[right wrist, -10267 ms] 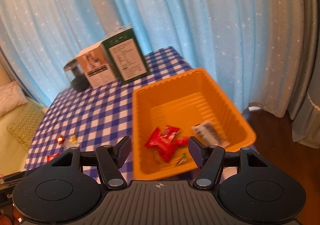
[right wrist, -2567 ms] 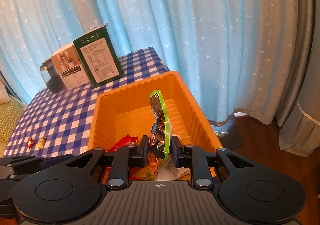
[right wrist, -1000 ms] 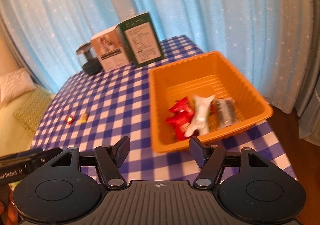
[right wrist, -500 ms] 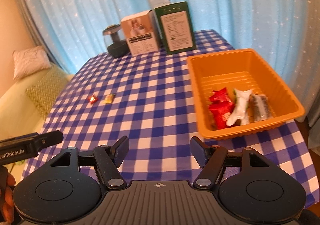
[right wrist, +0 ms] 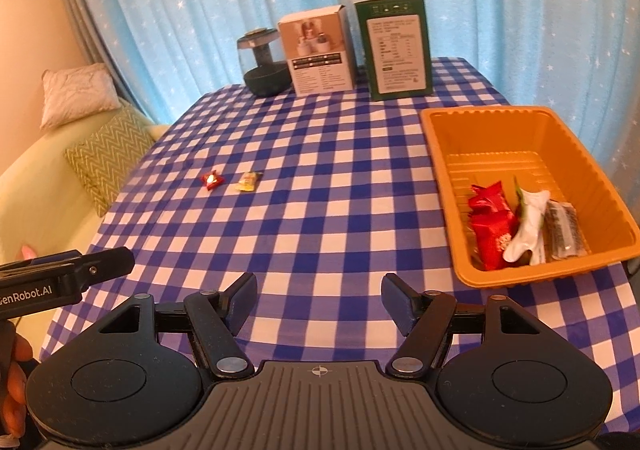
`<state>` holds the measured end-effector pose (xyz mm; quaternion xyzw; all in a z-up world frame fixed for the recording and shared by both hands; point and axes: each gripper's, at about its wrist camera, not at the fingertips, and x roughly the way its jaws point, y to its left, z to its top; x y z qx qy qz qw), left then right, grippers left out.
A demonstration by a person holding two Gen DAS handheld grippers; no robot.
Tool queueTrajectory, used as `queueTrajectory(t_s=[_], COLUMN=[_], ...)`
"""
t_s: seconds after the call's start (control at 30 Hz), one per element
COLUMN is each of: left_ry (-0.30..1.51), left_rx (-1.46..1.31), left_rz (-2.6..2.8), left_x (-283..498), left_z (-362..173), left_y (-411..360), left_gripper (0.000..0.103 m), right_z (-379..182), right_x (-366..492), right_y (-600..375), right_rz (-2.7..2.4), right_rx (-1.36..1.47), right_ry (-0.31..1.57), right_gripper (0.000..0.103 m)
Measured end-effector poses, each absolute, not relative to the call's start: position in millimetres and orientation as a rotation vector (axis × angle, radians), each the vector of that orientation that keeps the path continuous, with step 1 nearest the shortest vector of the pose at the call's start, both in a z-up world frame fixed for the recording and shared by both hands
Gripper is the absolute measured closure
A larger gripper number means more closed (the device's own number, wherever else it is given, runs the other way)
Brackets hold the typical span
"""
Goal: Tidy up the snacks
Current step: 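Move both tools back toward the two small candies on the cloth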
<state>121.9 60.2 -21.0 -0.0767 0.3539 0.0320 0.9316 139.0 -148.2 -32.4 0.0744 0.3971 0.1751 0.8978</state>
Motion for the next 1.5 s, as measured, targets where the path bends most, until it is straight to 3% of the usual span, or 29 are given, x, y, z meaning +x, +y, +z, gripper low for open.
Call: queueTrajectory(t_s=[0.87, 1.5], left_ry=[0.727, 0.728], left_rx=[-0.137, -0.08], left_rz=[0.099, 0.133], left_x=[174, 244], left_z=[-24, -66], left_y=[94, 129], left_gripper=[0.014, 0.014], right_z=[-41, -78], right_x=[197, 267], right_y=[-89, -44], right_rz=[0.422, 0.434], right_rx=[0.076, 0.084], right_ry=[0.844, 0.815], right_gripper=[0.033, 0.034])
